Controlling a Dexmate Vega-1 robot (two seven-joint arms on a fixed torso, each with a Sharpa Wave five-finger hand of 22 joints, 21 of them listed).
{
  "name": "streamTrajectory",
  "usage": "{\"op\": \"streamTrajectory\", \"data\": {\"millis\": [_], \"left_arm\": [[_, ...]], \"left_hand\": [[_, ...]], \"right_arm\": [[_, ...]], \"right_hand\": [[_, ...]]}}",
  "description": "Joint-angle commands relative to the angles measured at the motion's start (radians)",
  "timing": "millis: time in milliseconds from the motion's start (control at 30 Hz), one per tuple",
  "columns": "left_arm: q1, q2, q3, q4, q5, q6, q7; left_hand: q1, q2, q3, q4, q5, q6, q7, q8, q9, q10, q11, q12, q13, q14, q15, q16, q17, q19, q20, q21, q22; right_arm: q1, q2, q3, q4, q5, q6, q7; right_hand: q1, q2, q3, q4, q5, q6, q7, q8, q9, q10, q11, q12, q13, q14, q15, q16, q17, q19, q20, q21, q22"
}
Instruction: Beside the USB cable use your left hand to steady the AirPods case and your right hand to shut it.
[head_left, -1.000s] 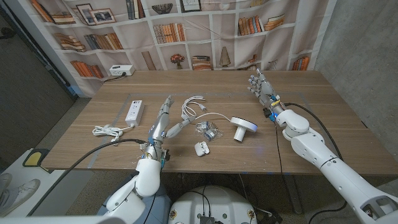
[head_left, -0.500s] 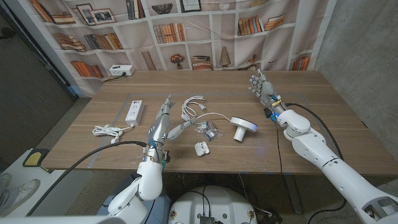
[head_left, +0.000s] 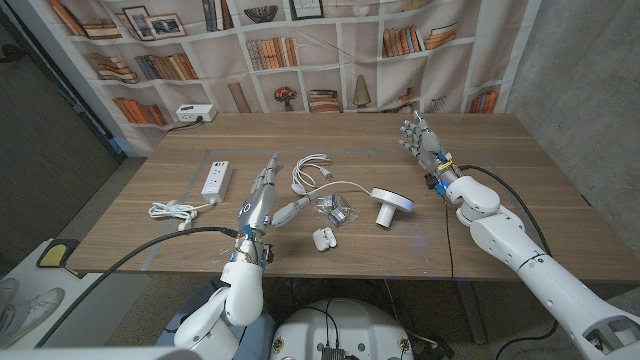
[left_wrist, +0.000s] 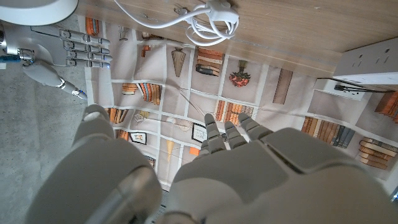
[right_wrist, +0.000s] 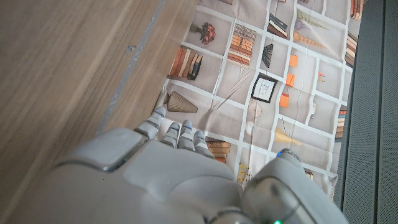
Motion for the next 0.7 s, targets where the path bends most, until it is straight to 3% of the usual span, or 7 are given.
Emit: {"op": "streamTrajectory", "data": {"millis": [33, 267, 533, 567, 633, 700], "left_arm": [[0.008, 0.021, 0.045, -0.061, 0.095, 0.139, -0.049], [0.011, 0.041, 0.053, -0.106, 0.105, 0.206, -0.129], [0.013, 0.038, 0.061, -0.077, 0.096, 0.161, -0.052], [0.012, 0.045, 0.063, -0.095, 0.100, 0.187, -0.092], [0.008, 0.041, 0.072, -0.085, 0.111, 0.189, -0.075], [0.002, 0.063, 0.078, -0.109, 0.124, 0.220, -0.137]], "left_hand": [[0.013, 0.001, 0.002, -0.004, 0.008, -0.236, 0.013, 0.003, 0.003, 0.008, 0.001, 0.003, 0.006, 0.003, 0.003, -0.001, 0.003, 0.002, 0.006, 0.000, 0.002], [0.014, 0.004, -0.001, -0.002, 0.005, -0.252, 0.027, 0.002, 0.003, 0.017, 0.009, 0.007, 0.009, -0.005, 0.012, -0.007, 0.003, -0.008, 0.016, -0.004, 0.002], [0.015, 0.010, -0.005, 0.001, 0.002, -0.275, 0.034, 0.002, 0.003, 0.031, 0.026, 0.011, 0.013, -0.017, 0.017, -0.012, 0.003, -0.013, 0.022, -0.005, 0.002], [0.016, 0.010, -0.006, 0.002, 0.002, -0.278, 0.034, 0.001, 0.003, 0.033, 0.032, 0.011, 0.013, -0.016, 0.017, -0.012, 0.002, -0.012, 0.022, -0.004, 0.002], [0.017, 0.011, -0.006, 0.002, 0.001, -0.276, 0.039, 0.004, 0.003, 0.044, 0.034, 0.015, 0.013, -0.015, 0.017, -0.012, 0.002, -0.010, 0.021, -0.004, 0.002], [0.018, 0.012, -0.007, 0.002, 0.001, -0.277, 0.041, 0.005, 0.003, 0.051, 0.036, 0.017, 0.013, -0.015, 0.017, -0.012, 0.002, -0.009, 0.021, -0.003, 0.002]], "right_arm": [[0.006, 0.012, -0.002, 0.019, 0.005, 0.034, 0.020], [0.007, 0.009, -0.002, 0.017, 0.002, 0.025, 0.016], [0.010, 0.005, -0.006, 0.015, -0.004, 0.007, 0.005], [0.014, 0.010, -0.007, 0.028, 0.004, 0.018, 0.020], [0.013, 0.013, -0.006, 0.027, 0.003, 0.016, 0.012], [0.014, 0.015, -0.007, 0.032, 0.004, 0.018, 0.014]], "right_hand": [[0.006, 0.005, 0.006, -0.006, 0.001, -0.009, -0.003, 0.001, 0.003, -0.005, 0.002, 0.002, 0.002, -0.012, -0.002, 0.003, 0.002, -0.008, 0.002, 0.002, 0.004], [0.011, 0.007, 0.008, -0.009, 0.001, -0.009, -0.003, 0.002, 0.003, -0.003, 0.002, 0.004, 0.002, -0.011, -0.003, 0.004, 0.002, -0.008, 0.000, 0.002, 0.004], [0.014, 0.008, 0.009, -0.011, 0.001, -0.008, -0.003, 0.003, 0.003, -0.003, 0.001, 0.004, 0.002, -0.010, -0.003, 0.005, 0.002, -0.009, -0.001, 0.003, 0.004], [0.015, 0.008, 0.010, -0.012, 0.000, -0.008, -0.003, 0.003, 0.003, -0.003, 0.002, 0.004, 0.002, -0.010, -0.003, 0.005, 0.002, -0.009, -0.001, 0.003, 0.004], [0.016, 0.009, 0.010, -0.012, 0.000, -0.009, -0.003, 0.003, 0.003, -0.003, 0.002, 0.004, 0.002, -0.010, -0.003, 0.005, 0.002, -0.009, -0.001, 0.003, 0.004], [0.017, 0.009, 0.010, -0.013, 0.000, -0.008, -0.003, 0.003, 0.003, -0.003, 0.002, 0.004, 0.002, -0.010, -0.003, 0.005, 0.002, -0.009, -0.002, 0.003, 0.004]]}}
